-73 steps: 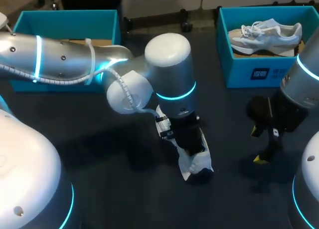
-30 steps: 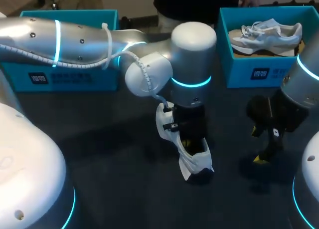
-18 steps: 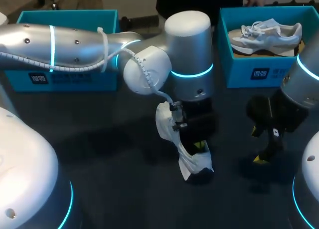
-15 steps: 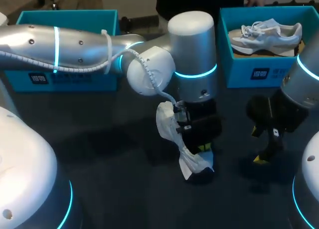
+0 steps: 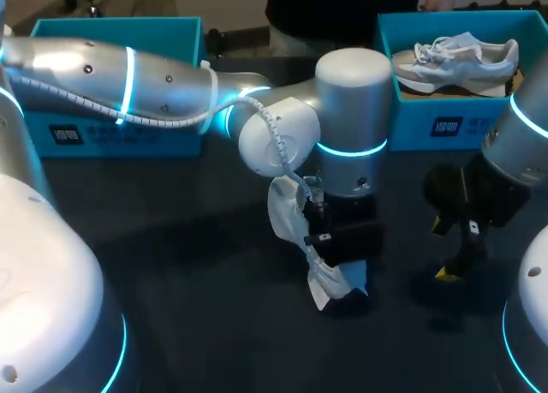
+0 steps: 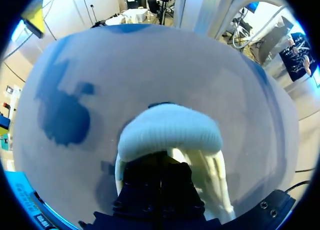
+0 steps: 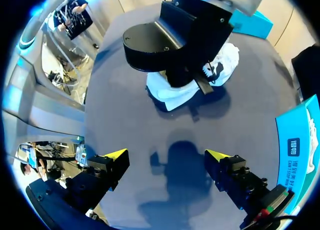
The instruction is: Take the shoe out of the shoebox, open the shoe tongue, remove and reinsert the insole, then place the shoe into the shoebox
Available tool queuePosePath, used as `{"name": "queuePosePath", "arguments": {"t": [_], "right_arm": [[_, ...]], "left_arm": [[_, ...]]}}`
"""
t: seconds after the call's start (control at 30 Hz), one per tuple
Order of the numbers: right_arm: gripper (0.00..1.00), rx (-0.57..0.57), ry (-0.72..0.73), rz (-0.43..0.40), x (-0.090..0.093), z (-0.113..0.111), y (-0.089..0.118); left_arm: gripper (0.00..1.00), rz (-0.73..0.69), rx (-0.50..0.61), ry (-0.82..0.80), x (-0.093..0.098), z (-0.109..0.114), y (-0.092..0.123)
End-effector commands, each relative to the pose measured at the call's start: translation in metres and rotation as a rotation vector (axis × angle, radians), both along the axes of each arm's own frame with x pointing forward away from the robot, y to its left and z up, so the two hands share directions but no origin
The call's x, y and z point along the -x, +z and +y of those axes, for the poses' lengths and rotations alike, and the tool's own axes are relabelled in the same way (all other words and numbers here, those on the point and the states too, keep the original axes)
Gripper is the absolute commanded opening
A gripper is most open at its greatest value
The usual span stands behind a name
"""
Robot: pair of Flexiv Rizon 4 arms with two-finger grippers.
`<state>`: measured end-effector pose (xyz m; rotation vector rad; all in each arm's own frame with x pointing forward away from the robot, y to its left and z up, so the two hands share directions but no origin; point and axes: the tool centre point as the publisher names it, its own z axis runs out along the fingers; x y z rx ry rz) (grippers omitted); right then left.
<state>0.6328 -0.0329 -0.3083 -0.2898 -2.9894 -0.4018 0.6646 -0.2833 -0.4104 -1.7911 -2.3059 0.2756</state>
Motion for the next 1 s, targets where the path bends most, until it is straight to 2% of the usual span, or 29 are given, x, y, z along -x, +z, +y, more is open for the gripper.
{"name": "queuePosePath", "arguments": {"t": [0.03,0.2,0.3,0.43,0.6,0.8,0.93,1.0], "right_arm": [[1.00,0.001,0.000,0.000,0.000,0.001,-0.001],[1.00,0.001,0.000,0.000,0.000,0.001,-0.001],[1.00,0.001,0.000,0.000,0.000,0.001,-0.001],[1.00,0.001,0.000,0.000,0.000,0.001,-0.001],[1.00,0.001,0.000,0.000,0.000,0.001,-0.001],[1.00,0.001,0.000,0.000,0.000,0.001,-0.001],[1.00,0.001,0.000,0.000,0.000,0.001,-0.001],[1.00,0.001,0.000,0.000,0.000,0.001,-0.001]], "left_arm": [[0.00,-0.047,-0.026,-0.011,-0.006,0.026,-0.010],[0.00,-0.089,-0.036,-0.003,-0.020,0.041,-0.002],[0.00,-0.098,-0.008,0.000,-0.023,0.043,0.012],[0.00,-0.086,0.044,0.006,-0.022,0.035,0.026],[0.00,-0.076,0.073,0.023,-0.013,0.013,0.034],[0.00,-0.035,0.096,0.020,0.005,-0.013,0.026],[0.00,-0.002,0.060,0.020,0.013,-0.028,0.007],[0.00,-0.011,0.021,0.017,0.015,-0.027,-0.005]]}}
